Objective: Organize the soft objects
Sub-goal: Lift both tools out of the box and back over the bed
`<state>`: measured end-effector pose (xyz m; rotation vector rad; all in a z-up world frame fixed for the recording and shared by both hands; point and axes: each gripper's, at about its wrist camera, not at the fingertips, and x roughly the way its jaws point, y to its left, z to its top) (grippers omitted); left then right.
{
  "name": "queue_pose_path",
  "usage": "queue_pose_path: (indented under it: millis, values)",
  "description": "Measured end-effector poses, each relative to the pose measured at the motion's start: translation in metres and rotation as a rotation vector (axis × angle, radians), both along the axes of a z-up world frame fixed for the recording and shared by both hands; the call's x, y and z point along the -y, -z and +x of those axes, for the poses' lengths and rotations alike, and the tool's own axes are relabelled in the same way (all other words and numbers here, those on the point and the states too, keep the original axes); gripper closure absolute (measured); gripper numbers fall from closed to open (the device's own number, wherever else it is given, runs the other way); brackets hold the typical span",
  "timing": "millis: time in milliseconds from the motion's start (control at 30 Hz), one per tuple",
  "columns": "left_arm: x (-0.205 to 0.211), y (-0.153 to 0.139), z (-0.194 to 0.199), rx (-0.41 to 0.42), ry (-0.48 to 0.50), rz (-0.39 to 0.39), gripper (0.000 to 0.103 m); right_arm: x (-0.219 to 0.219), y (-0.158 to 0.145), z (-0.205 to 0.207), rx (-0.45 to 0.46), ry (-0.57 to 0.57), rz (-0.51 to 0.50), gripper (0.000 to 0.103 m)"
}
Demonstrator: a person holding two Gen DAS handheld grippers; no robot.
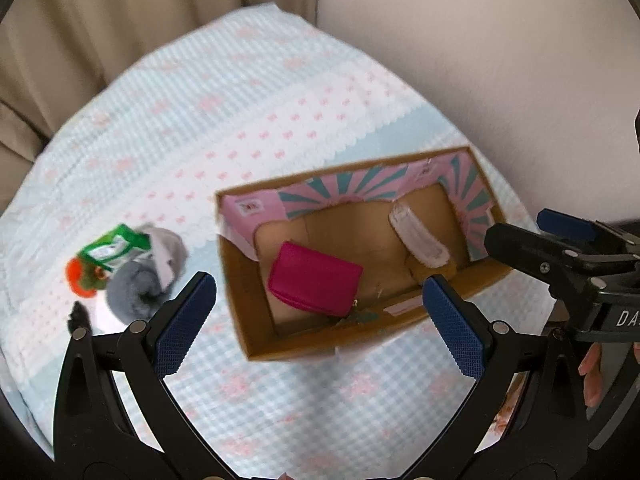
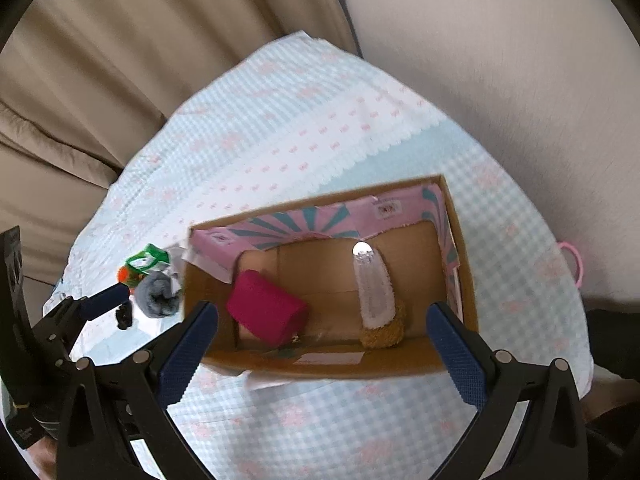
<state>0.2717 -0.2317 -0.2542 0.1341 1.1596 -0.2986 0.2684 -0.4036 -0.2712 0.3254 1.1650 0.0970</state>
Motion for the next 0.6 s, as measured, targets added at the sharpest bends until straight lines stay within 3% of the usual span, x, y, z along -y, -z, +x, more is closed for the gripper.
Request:
queue_pose_path:
  millis: [300, 600]
  values:
    - [-0.052, -0.078, -0.051, 0.134, -0.061, -0.106, 0.001, -0.031, -0.086, -0.045, 0.167, -0.001, -0.117, 0.0]
    - [-0.129, -0.143, -0.124, 0.287, -0.082, -0.162, 0.001, -0.086, -0.163, -0.12, 0.34, 0.052, -0.242, 0.0]
